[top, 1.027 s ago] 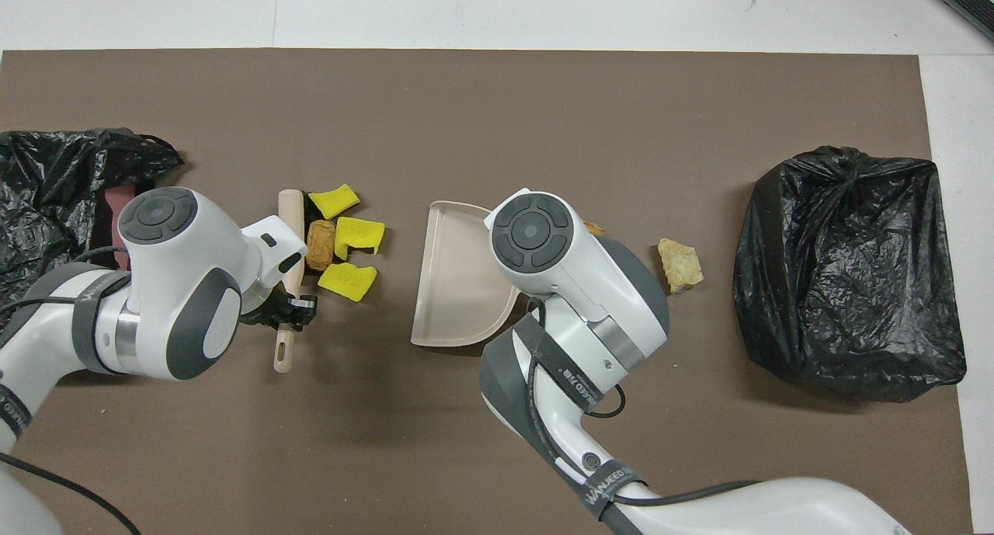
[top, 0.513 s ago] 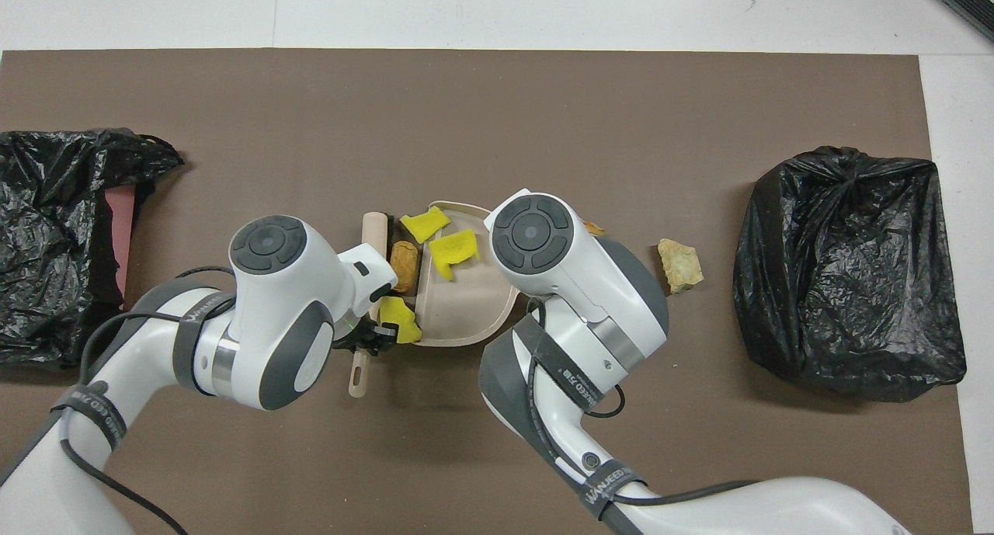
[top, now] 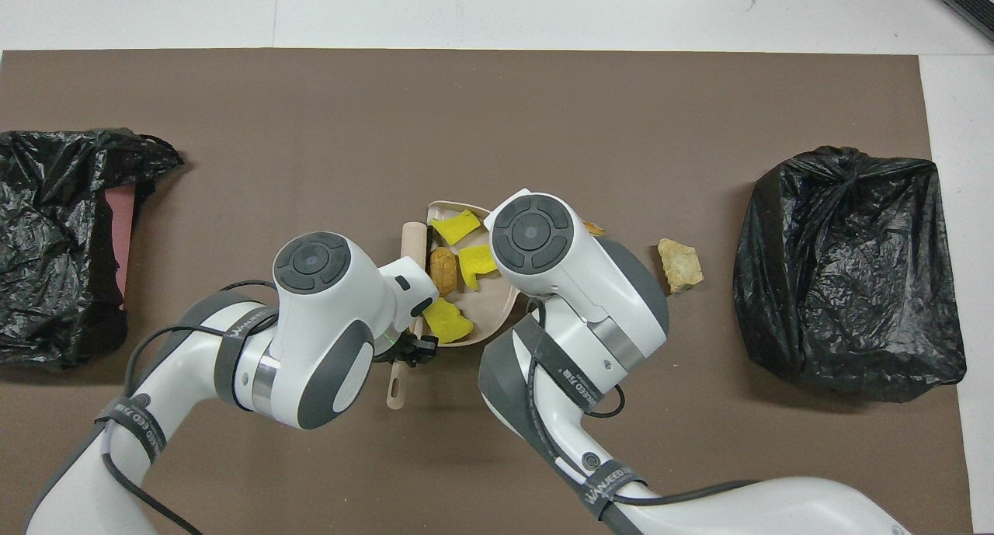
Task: Sweep and dump trash in bin
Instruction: 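Sweep the sponge and bread pieces into the dustpan with the left gripper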
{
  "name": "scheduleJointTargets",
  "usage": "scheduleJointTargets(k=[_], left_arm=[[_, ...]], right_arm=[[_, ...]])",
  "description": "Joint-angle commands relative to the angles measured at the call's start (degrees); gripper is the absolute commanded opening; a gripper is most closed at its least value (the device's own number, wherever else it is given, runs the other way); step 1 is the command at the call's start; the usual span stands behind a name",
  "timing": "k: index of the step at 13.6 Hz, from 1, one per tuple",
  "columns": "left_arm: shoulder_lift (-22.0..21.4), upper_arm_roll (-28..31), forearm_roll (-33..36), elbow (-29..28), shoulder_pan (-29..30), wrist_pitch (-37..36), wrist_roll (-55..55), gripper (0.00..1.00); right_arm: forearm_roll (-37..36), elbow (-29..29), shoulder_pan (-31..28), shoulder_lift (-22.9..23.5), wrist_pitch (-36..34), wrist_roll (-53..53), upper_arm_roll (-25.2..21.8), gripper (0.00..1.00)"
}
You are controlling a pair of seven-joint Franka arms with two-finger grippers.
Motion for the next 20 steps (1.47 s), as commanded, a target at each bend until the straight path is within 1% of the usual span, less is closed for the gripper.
scheduleJointTargets(k=[1,4,5,6,10,13,17,20], left_arm=[[-3.9,0.6,-0.8,0.0,0.8,-5.0,-2.4,0.00],[-6.9,0.6,0.1,0.0,3.8,-12.6,-4.8,0.00],[-7.9,0.6,0.1,0.0,4.6,-14.5,-4.9,0.00],[-8.1,0.6,0.1,-0.1,4.6,-15.7,-5.0,0.00],[-9.4,0.5,0.1,-2.0,4.2,-15.9,-5.1,0.00],[-12.1,0.1,0.1,-5.7,3.6,-15.9,-5.3,0.00],[-14.8,0.0,0.0,-10.3,0.5,-15.0,-7.1,0.00],[-15.4,0.1,0.0,-11.2,0.5,-14.8,-7.3,0.00]], right_arm=[[-0.1,-0.9,-0.2,-0.1,1.4,-1.4,0.3,0.00],[0.0,-0.9,-0.3,-0.1,1.4,-1.4,0.3,0.00],[0.0,-0.9,-0.2,-0.1,1.4,-1.4,0.3,0.00],[0.0,-0.9,-0.3,-0.1,1.4,-1.4,0.3,0.00],[0.0,-0.9,-0.3,-0.1,1.4,-1.4,0.3,0.00],[0.0,-0.9,-0.2,-0.1,1.4,-1.4,0.3,0.00],[0.0,-0.9,-0.3,-0.1,1.5,-1.4,0.3,0.00],[0.1,-1.3,-0.4,-0.1,2.3,-1.3,0.3,0.00]])
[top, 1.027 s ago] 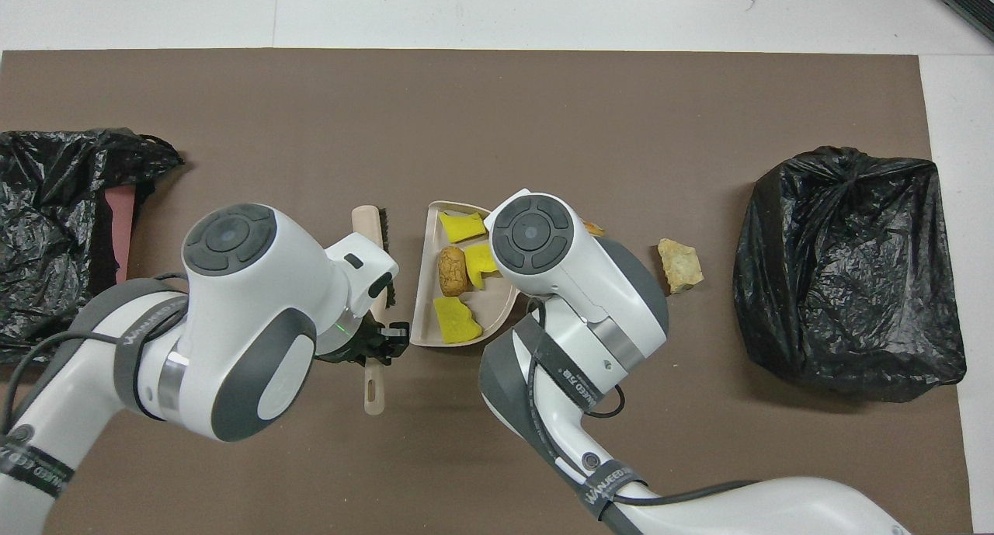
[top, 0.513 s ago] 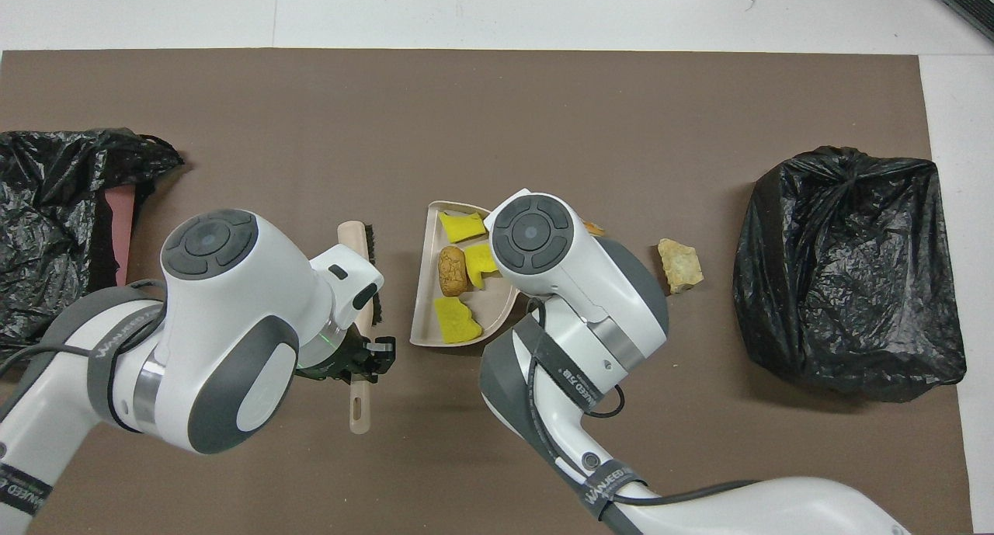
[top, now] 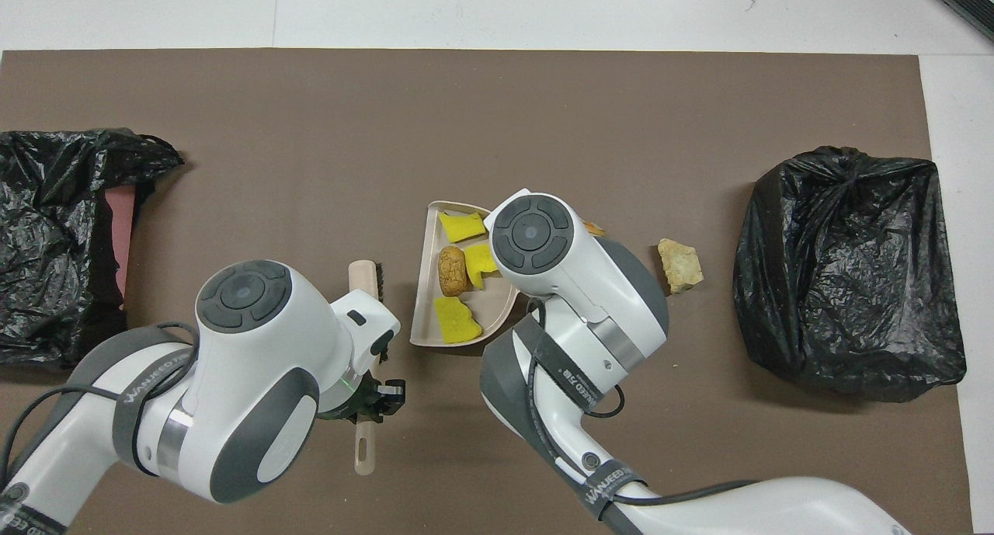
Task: Sweep and dump trash in bin
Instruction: 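Carry the loaded dustpan to the black bag with the right gripper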
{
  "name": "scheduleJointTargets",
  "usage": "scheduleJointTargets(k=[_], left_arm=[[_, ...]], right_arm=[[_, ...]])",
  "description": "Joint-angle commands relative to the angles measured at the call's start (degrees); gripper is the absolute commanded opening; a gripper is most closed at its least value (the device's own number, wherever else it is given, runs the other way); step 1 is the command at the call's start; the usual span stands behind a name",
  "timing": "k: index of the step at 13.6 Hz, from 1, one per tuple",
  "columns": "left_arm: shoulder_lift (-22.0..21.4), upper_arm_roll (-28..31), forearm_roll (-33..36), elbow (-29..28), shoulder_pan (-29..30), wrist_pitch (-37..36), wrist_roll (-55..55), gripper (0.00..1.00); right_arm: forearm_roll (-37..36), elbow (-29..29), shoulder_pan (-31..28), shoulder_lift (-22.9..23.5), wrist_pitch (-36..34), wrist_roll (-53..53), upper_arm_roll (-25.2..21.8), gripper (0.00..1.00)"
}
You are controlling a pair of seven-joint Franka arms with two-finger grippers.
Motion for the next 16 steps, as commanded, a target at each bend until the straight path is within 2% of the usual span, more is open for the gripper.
scheduleJointTargets(k=[1,6,9,13,16], left_arm=[[-2.4,0.7,0.0,-2.1,-0.7,0.8,-0.9,0.00],[-2.3,0.7,0.0,-2.1,-0.7,1.5,-0.8,0.00],[-2.1,0.7,0.0,-2.0,-0.7,2.1,-0.8,0.00],[-2.1,0.8,0.1,-2.0,-0.5,2.1,-0.7,0.00],[-1.9,0.8,0.0,-1.9,-0.4,2.3,-0.7,0.00]], right_arm=[[0.1,-1.2,-0.6,-0.1,1.9,-1.0,0.3,0.00],[0.3,-2.6,-2.0,0.0,7.5,-0.6,0.3,0.00],[2.2,-1.7,-3.9,-1.1,8.0,-1.7,0.3,0.00],[5.8,-0.6,-6.8,-4.4,5.4,-7.8,0.3,0.00],[6.9,2.1,-9.6,-5.9,-0.2,-13.5,0.3,0.00]])
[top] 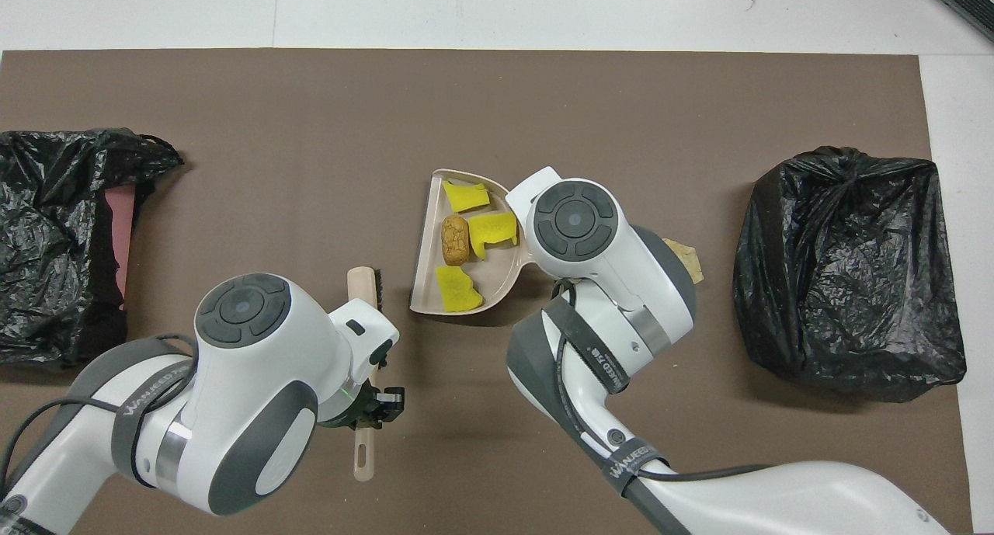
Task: Sweep and dump trash in bin
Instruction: 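Carry the loaded dustpan to the black bag with the right gripper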
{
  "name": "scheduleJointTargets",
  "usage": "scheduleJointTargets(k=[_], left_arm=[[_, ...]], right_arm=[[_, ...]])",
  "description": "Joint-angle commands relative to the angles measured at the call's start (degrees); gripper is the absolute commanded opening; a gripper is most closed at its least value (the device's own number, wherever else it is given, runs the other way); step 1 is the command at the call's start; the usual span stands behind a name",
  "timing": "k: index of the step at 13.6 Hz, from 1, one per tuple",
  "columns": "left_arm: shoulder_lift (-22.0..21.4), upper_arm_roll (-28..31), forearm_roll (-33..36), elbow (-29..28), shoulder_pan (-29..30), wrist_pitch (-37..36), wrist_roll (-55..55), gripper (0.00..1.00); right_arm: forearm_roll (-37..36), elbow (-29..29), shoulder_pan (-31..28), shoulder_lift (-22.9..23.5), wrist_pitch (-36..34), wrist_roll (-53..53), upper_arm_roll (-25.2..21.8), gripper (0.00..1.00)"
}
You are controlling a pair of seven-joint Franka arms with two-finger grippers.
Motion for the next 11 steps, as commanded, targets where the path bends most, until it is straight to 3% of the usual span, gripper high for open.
scheduleJointTargets(k=[1,4,7,11], left_arm=[[-1.5,0.3,0.0,-1.5,-0.5,1.2,-0.7,0.00],[-1.2,0.2,0.0,-1.6,-2.0,1.3,-1.4,0.00],[-1.8,0.2,-0.1,-5.1,-8.5,4.2,-7.6,0.00],[-1.8,0.2,-0.8,-12.7,-17.0,14.6,-10.7,0.00]], right_arm=[[1.8,2.5,-2.8,-1.7,-4.9,-6.4,0.4,0.00],[2.6,3.5,-5.8,-4.0,-9.4,-12.0,0.4,0.00],[3.8,3.5,-9.9,-7.8,-13.3,-17.6,0.1,0.00],[4.1,3.6,-17.9,-10.7,-15.9,-24.5,-0.1,0.00]])
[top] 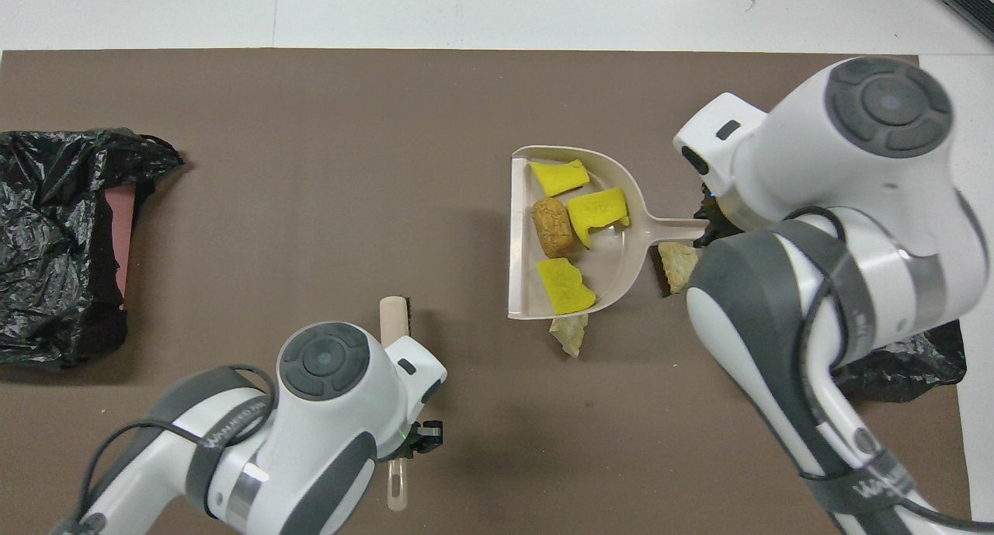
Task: Sweep and dump trash in bin
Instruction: 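Carry the loaded dustpan to the black bag with the right gripper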
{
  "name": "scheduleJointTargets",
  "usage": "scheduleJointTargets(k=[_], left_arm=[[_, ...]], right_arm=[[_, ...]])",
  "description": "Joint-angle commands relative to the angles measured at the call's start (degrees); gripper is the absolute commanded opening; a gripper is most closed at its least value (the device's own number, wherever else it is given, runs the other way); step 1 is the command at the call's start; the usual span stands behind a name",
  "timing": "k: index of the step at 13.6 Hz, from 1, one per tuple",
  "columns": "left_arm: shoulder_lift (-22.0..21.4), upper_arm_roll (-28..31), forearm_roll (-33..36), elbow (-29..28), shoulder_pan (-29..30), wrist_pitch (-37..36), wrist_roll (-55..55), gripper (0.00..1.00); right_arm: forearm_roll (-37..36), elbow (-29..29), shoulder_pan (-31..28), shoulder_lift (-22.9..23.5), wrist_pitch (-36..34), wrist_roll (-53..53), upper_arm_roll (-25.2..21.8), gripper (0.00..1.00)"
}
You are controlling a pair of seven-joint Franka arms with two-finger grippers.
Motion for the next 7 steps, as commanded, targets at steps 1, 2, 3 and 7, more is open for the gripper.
scheduleJointTargets(k=[1,2,3,7], left_arm=[[-2.2,0.8,-0.8,-4.9,-3.8,5.0,-2.1,0.00],[-2.4,0.9,-1.0,-5.1,-4.7,4.9,-2.4,0.00],[-3.0,0.9,-1.3,-5.9,-4.9,4.9,-2.4,0.00],[-3.5,0.9,-2.1,-7.4,-5.0,5.2,-2.4,0.00]], right_arm=[[1.7,-0.3,-5.8,-1.8,-1.1,-5.5,0.3,0.00],[1.7,0.1,-7.4,-1.8,-1.2,-7.9,0.2,0.00],[1.6,0.4,-8.9,-1.8,-1.2,-10.0,0.2,0.00],[1.2,0.5,-16.8,-2.1,-1.0,-16.9,0.1,0.00]])
